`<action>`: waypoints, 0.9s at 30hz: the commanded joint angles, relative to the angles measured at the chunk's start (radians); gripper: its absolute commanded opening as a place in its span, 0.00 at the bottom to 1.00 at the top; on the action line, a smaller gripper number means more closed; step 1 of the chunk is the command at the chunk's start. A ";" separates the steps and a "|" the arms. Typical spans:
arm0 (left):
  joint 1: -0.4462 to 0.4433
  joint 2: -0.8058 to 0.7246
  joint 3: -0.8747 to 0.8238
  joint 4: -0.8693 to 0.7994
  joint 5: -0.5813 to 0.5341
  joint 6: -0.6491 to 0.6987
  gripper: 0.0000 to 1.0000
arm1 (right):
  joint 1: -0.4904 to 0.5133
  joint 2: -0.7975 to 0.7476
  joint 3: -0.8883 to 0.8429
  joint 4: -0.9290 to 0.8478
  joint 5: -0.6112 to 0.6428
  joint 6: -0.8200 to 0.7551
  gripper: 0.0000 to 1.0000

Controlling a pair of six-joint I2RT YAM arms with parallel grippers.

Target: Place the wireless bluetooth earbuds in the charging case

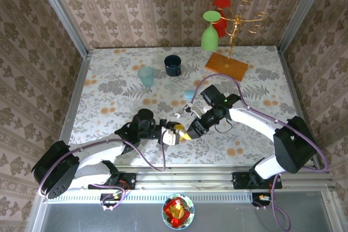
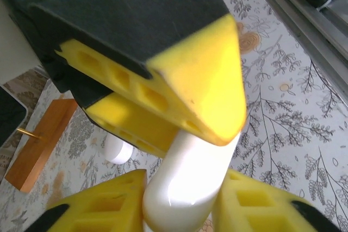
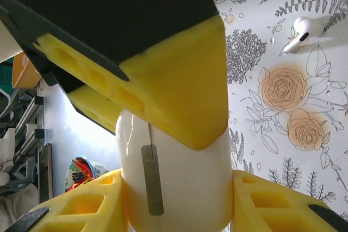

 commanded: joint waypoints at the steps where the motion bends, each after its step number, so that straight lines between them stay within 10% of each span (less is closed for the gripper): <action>1: -0.015 -0.005 0.035 0.000 0.014 -0.019 0.22 | 0.006 0.008 0.024 0.041 -0.044 -0.006 0.34; 4: -0.014 -0.017 0.035 -0.005 0.005 -0.047 0.07 | 0.006 0.003 0.028 0.041 -0.026 0.000 0.42; 13: 0.024 -0.069 0.012 -0.070 0.007 -0.272 0.07 | 0.006 -0.137 0.013 0.158 0.126 0.086 0.71; 27: 0.120 -0.177 0.024 -0.170 0.222 -0.587 0.05 | 0.113 -0.322 -0.169 0.428 0.260 -0.214 0.69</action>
